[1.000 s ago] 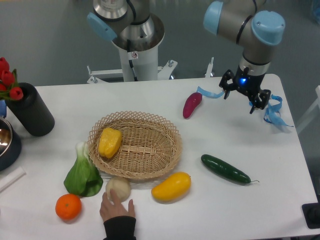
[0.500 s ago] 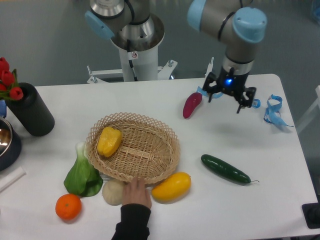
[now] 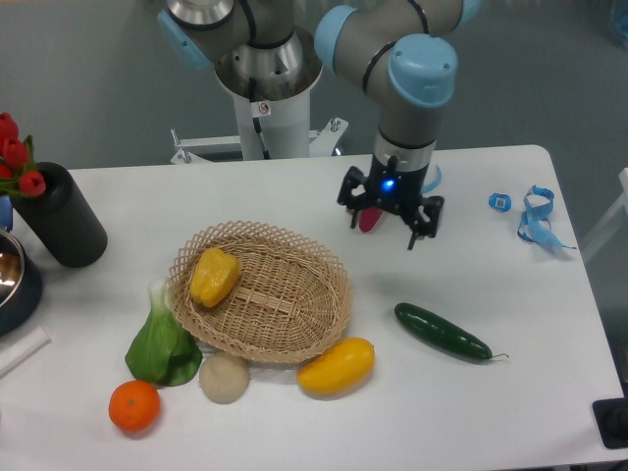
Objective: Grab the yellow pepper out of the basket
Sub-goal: 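Lower the open gripper over the yellow bell pepper in the basket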
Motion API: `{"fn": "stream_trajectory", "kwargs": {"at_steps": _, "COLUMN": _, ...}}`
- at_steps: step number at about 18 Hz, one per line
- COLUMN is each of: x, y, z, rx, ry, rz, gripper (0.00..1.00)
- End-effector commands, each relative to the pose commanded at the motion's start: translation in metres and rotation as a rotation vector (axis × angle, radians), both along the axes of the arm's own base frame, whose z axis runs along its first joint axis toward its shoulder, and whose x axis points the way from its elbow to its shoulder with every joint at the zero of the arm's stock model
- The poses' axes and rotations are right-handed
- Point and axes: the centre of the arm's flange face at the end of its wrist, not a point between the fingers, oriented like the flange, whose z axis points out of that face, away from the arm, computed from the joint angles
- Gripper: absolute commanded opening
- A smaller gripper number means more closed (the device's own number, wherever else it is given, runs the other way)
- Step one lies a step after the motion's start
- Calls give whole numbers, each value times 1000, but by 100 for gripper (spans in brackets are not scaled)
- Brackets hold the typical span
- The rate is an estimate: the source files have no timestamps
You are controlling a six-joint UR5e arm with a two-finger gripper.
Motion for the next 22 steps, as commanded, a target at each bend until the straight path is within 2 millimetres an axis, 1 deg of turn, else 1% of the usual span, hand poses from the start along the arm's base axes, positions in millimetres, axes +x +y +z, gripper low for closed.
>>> {"fn": "stream_trajectory", "kwargs": {"at_steps": 2, "x": 16, "y": 15, "z": -4, "rx": -6, "ry": -10, "rz": -32, "gripper": 100}}
{"fn": "stream_trajectory", "kwargs": {"at_steps": 5, "x": 32, "y": 30, "z": -15, "rx": -26, "ry": -39, "rz": -50, "gripper": 100}}
{"fn": "stream_trajectory", "kwargs": {"at_steps": 10, "x": 75, "y": 68, "z": -46, "rx": -77, "ry": -126, "rz": -12, "gripper": 100}}
{"fn": "stream_trajectory", "kwargs": {"at_steps": 12, "x": 93, "y": 79, "z": -49, "rx": -87, "ry": -142, "rz": 1, "gripper": 100}}
{"fn": "stream_trajectory", "kwargs": {"at_steps": 14, "x": 107, "y": 85, "z": -56, "rx": -103, "ry": -158, "rz": 2, "gripper": 100}}
{"fn": "stream_trajectory", "kwargs": {"at_steps": 16, "x": 116, "y": 89, "z": -59, "rx": -113, "ry": -170, "rz": 12, "gripper": 100}}
{"fn": "stream_trajectory", "kwargs": {"at_steps": 18, "x": 133, "y": 95, "z": -61, "rx": -127, "ry": -187, "rz": 30, "gripper": 100}}
{"fn": "stream_trajectory", "kwargs": {"at_steps": 19, "x": 143, "y": 97, "z": -66, "rx": -140, "ry": -200, "rz": 41, "gripper": 100}}
{"fn": "stream_trajectory", "kwargs": {"at_steps": 20, "x": 148, "y": 98, "z": -73, "rx": -150, "ry": -209, "rz": 47, "gripper": 100}}
{"fn": "stream_trajectory", "kwargs": {"at_steps": 22, "x": 150, "y": 101, "z": -80, "rx": -161, "ry": -218, "rz": 46, "gripper": 100}}
